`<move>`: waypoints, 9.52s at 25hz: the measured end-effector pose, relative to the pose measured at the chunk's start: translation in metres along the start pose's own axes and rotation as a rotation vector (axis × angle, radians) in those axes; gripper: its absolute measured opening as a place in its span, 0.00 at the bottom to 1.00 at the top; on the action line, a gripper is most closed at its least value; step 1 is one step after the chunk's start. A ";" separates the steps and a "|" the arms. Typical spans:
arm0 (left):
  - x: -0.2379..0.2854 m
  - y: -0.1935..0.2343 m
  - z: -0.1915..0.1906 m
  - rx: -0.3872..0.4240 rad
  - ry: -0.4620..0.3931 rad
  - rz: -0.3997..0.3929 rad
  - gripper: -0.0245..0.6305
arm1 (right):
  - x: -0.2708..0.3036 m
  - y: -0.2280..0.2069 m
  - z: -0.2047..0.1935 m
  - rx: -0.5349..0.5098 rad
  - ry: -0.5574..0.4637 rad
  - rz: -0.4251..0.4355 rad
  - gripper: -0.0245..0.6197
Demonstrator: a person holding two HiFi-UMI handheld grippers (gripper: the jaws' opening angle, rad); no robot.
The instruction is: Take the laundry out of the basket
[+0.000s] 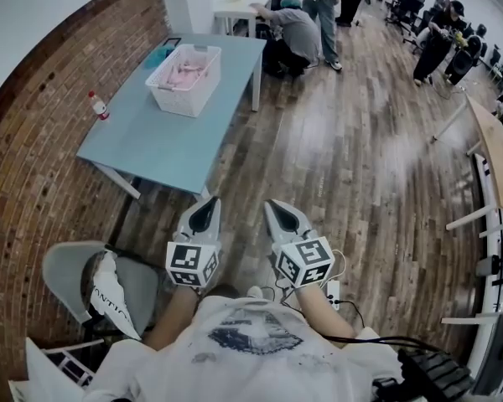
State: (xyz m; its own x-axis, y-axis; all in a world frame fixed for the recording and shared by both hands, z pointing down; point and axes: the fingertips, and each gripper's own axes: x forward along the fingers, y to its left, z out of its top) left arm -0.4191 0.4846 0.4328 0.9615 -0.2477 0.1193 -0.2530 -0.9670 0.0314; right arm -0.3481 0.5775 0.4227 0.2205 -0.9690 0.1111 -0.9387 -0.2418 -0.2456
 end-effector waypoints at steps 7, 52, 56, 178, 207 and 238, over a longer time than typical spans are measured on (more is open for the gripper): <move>0.018 0.002 0.002 0.005 0.003 -0.004 0.02 | 0.006 -0.016 0.006 0.000 -0.003 0.004 0.03; 0.420 0.328 0.063 -0.054 -0.037 0.233 0.02 | 0.510 -0.214 0.106 -0.064 0.137 0.232 0.03; 0.430 0.358 0.059 -0.063 -0.023 0.330 0.02 | 0.554 -0.214 0.104 -0.056 0.158 0.328 0.03; 0.464 0.608 -0.006 -0.368 0.105 1.053 0.02 | 0.842 -0.169 -0.151 -1.381 1.054 1.631 0.85; 0.464 0.607 -0.015 -0.395 0.122 1.049 0.02 | 0.851 -0.182 -0.179 -1.252 1.171 1.539 0.68; 0.426 0.581 0.006 -0.343 0.090 1.072 0.02 | 0.843 -0.147 -0.087 -0.991 0.953 1.417 0.65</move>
State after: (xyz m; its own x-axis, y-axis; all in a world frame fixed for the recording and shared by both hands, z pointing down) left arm -0.1559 -0.1832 0.4955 0.2226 -0.9212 0.3190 -0.9725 -0.1868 0.1391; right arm -0.0473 -0.1995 0.6360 -0.5626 0.0099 0.8266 -0.1502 0.9821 -0.1140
